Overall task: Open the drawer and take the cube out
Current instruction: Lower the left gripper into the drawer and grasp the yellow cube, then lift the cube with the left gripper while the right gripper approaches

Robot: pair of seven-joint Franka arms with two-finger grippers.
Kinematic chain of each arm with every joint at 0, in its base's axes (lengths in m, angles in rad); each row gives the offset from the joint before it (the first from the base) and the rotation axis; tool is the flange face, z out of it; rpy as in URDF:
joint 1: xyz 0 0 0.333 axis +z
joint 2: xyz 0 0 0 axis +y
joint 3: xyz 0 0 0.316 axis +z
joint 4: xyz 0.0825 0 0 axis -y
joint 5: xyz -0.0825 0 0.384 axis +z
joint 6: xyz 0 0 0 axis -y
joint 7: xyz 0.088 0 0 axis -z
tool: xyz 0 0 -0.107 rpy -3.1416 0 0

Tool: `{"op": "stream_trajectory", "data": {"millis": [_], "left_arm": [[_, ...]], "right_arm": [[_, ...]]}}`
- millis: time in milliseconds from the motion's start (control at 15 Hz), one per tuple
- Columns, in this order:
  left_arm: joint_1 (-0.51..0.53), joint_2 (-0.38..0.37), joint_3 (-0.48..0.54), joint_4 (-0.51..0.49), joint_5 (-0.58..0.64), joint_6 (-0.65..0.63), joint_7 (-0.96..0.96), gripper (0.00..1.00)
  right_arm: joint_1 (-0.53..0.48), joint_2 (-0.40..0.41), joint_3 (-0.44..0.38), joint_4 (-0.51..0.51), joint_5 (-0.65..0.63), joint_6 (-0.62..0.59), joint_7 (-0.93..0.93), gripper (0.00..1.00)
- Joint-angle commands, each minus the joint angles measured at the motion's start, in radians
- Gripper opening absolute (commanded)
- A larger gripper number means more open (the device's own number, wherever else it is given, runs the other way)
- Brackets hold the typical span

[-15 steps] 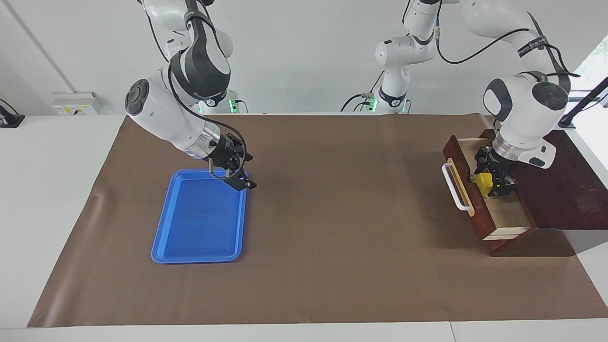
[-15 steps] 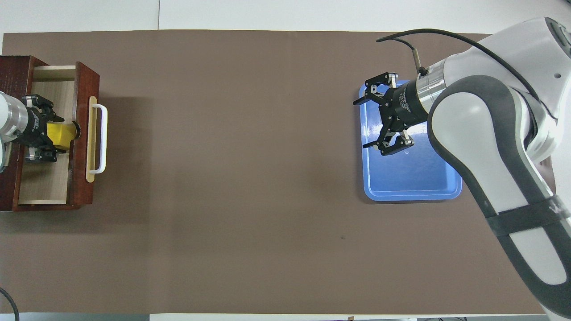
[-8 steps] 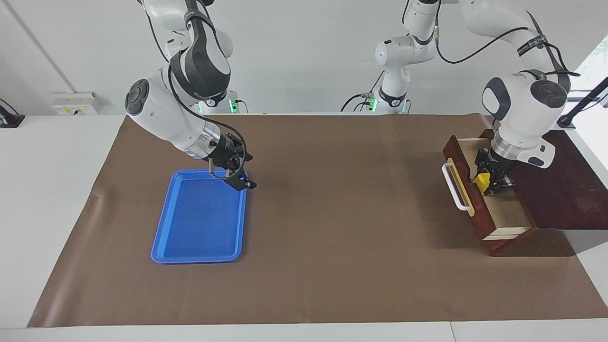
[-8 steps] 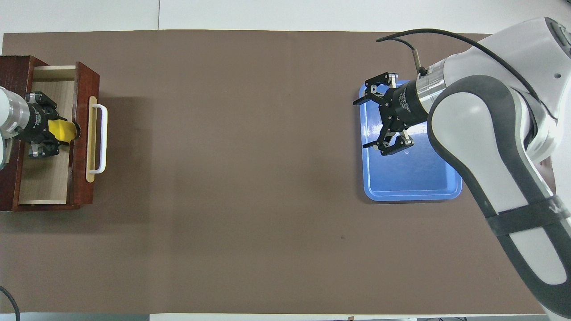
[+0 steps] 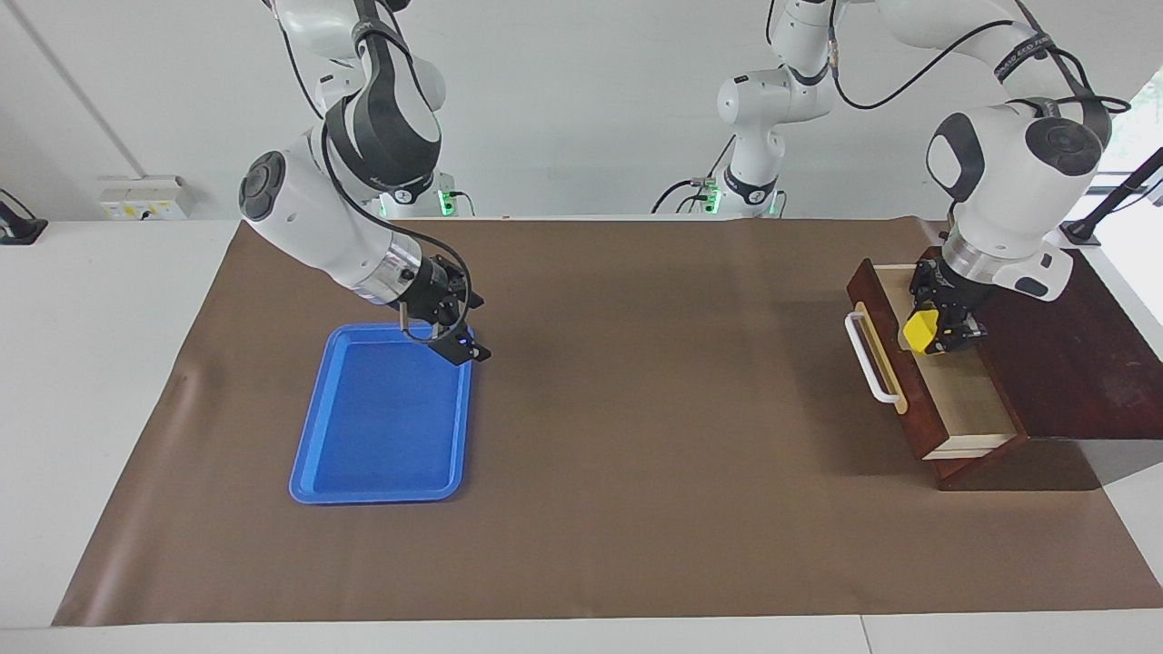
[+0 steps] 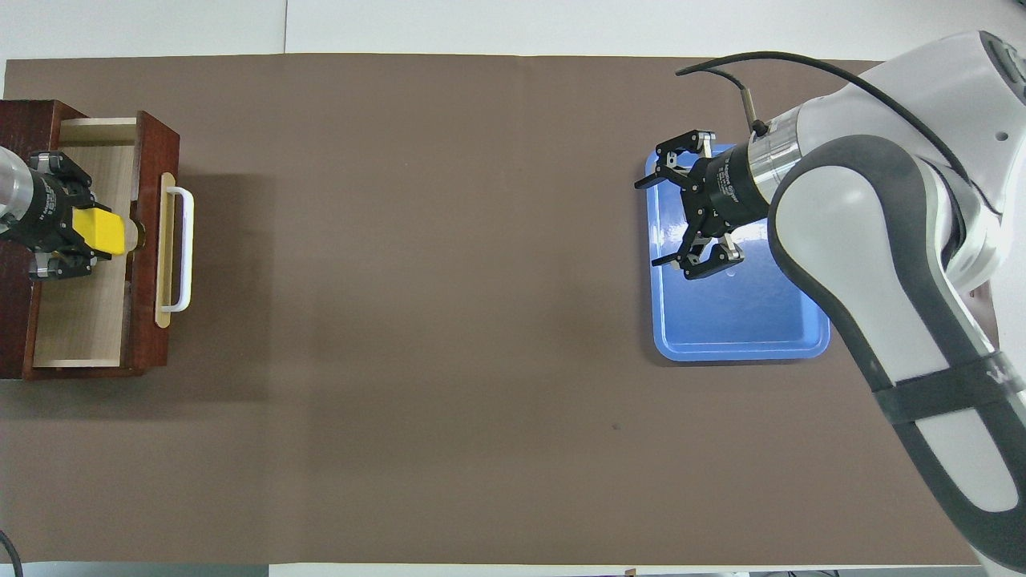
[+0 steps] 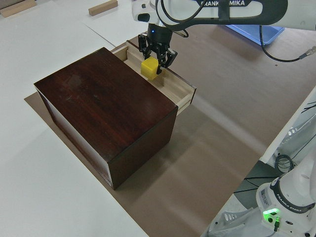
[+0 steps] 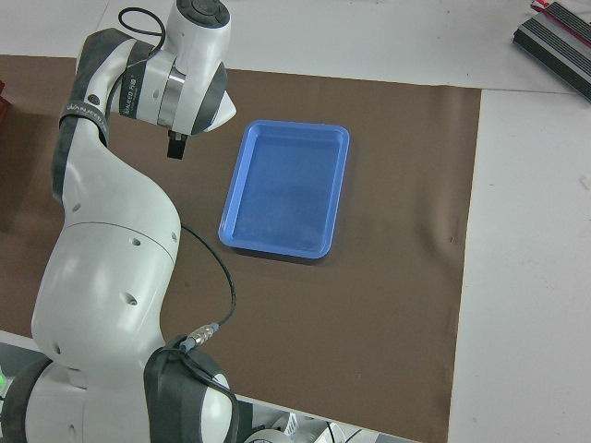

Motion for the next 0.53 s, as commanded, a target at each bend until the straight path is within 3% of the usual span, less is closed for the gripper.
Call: {"op": "stream_trajectory", "data": {"millis": [0,267,467], "left_arm": [[-0.005,-0.004,0.002,0.081,-0.007,-0.092,0.003,0.00],[-0.027,0.005,-0.055,0.185,-0.073,-0.141,-0.002,0.00],[-0.111,0.010,-0.066,0.199,-0.084,-0.164,-0.102,0.00]], "right_arm": [[-0.007,-0.029,0.003,-0.034,0.023,0.014,-0.019,1.00],[-0.001,-0.029,0.003,-0.036,0.023,0.017,-0.017,1.00],[-0.001,-0.029,0.003,-0.037,0.025,0.018,-0.017,1.00]]}}
